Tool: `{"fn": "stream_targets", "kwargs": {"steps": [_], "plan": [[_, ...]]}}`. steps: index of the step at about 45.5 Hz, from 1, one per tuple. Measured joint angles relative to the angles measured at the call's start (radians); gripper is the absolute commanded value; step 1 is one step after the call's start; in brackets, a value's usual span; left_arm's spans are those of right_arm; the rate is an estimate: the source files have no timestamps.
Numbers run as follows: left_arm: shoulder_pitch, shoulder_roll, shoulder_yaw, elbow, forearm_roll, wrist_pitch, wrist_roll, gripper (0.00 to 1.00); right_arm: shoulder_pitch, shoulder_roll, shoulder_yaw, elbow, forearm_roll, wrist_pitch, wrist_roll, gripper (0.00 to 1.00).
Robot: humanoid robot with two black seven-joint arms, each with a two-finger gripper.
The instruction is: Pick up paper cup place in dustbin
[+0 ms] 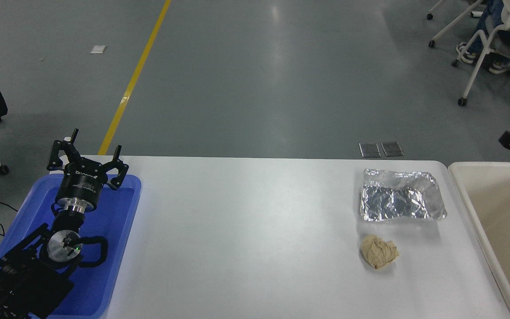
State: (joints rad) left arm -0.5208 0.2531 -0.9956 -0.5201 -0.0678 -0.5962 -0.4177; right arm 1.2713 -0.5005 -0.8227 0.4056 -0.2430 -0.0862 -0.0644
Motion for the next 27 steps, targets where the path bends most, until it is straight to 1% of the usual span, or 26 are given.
{"fn": "stream_targets", "kwargs": {"steps": [18, 27], "plan": [[0.000, 0.000, 0.000, 0.000, 0.000, 0.000, 0.000, 1.00, 0.208, 0.002, -0.028, 0.182, -0.013, 0.074, 0.003, 1.00], [0.000, 0.000, 0.000, 0.000, 0.000, 0.000, 0.000, 1.00, 0.393, -0.039, -0.034, 0.411, -0.035, 0.216, 0.004, 1.00]]}}
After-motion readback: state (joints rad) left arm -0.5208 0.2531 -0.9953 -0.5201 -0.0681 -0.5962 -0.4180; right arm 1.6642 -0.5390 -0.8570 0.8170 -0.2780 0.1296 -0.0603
